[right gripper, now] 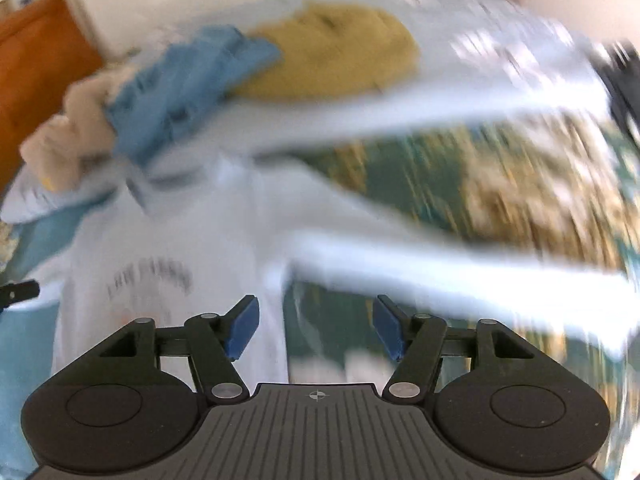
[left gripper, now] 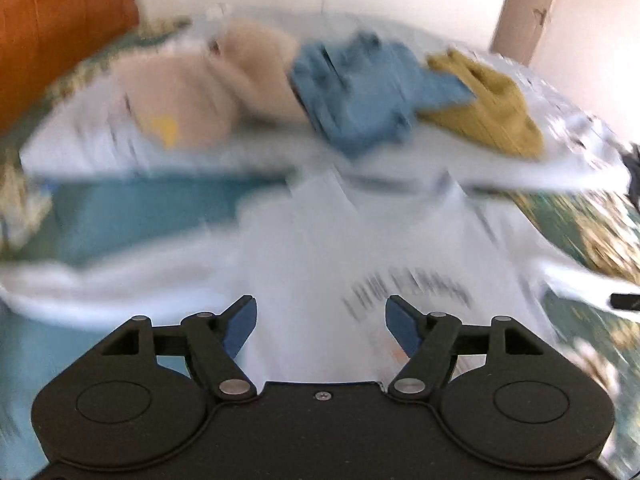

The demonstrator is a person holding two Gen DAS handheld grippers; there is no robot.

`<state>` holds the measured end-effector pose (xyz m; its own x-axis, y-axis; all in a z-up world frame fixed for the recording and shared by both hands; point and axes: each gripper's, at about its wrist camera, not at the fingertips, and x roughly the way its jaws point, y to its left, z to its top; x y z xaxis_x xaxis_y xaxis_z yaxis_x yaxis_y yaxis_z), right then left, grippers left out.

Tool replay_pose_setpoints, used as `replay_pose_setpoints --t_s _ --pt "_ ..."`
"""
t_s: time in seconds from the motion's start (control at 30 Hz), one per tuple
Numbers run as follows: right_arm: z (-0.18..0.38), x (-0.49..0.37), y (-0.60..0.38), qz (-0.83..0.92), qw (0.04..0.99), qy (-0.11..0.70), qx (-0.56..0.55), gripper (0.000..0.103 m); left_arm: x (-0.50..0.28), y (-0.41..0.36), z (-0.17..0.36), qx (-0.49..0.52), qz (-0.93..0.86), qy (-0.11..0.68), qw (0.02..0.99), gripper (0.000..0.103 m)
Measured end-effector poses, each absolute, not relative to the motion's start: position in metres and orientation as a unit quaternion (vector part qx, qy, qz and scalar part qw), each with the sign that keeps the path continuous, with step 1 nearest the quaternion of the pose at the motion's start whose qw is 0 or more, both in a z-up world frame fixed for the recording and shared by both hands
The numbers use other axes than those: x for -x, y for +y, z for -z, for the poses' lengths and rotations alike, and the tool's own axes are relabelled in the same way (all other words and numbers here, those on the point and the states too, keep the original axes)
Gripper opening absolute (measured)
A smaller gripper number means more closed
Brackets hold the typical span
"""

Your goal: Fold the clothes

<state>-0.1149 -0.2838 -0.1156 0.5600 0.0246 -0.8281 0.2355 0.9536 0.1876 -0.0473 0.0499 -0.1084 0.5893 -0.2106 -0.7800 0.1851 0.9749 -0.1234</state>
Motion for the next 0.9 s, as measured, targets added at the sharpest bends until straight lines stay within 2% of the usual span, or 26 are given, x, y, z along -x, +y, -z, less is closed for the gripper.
replay_pose_setpoints --t_s 0.13,0.27,0.37,0.53,0.73,0.9 --pt "0.128 0.174 -0.285 0.103 0.841 0.488 -0.210 0.060 0.088 0.032 0.117 0.022 0.135 0.490 0.861 0.074" --pt "0.125 0.202 -0.295 0.118 0.844 0.477 -0.216 0.060 0.111 0.004 0.112 0.005 0.177 0.520 0.835 0.076" --pt "0.128 0.208 -0.325 0.140 0.850 0.461 -0.211 0.059 0.120 -0.021 0.104 -0.032 0.212 0.511 0.832 0.082" --pt "0.139 0.215 -0.409 0.193 0.850 0.428 -0.238 0.048 0.124 -0.064 0.106 -0.074 0.210 0.500 0.837 0.083" --pt "0.151 0.214 -0.504 0.225 0.852 0.414 -0.227 0.049 0.134 -0.114 0.114 -0.021 0.169 0.527 0.833 0.083" --pt "0.170 0.200 -0.554 0.203 0.843 0.413 -0.280 0.049 0.146 -0.164 0.124 -0.019 0.163 0.542 0.824 0.083"
